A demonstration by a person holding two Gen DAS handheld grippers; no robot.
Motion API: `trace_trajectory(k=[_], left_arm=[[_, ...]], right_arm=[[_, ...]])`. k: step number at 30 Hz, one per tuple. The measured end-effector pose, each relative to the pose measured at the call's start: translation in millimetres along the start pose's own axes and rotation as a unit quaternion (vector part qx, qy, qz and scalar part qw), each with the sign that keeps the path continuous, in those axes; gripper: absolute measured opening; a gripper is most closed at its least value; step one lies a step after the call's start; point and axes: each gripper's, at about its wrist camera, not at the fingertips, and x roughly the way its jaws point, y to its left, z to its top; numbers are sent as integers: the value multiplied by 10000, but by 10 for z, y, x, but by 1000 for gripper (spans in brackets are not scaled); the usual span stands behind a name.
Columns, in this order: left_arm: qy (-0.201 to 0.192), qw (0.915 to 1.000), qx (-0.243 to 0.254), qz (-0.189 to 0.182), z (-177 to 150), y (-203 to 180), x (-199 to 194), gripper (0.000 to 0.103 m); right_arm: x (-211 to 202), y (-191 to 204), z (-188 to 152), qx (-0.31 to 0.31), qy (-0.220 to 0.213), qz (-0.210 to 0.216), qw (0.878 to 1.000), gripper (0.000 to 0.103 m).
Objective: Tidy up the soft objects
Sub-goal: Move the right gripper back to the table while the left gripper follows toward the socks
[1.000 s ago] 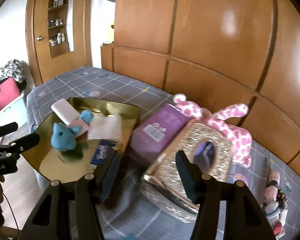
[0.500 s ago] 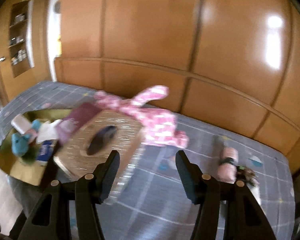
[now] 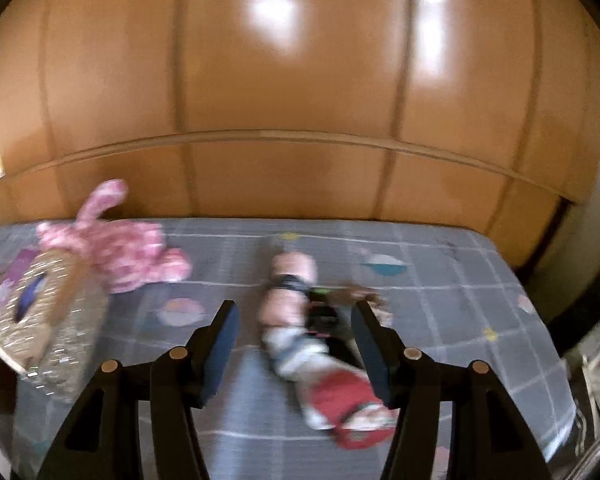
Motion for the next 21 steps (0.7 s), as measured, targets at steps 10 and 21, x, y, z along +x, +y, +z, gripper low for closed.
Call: trace_trajectory(k=[10,21], left_arm=[[-10,9969,648,-456,161,-616,62,103],[67,9856,1042,-1328,256,-1342,233,103]], right_arm=[[458,-1222,-354,1129,302,-1235,9854,59],[484,-1654,-479,2400,569,-902,9649,59]])
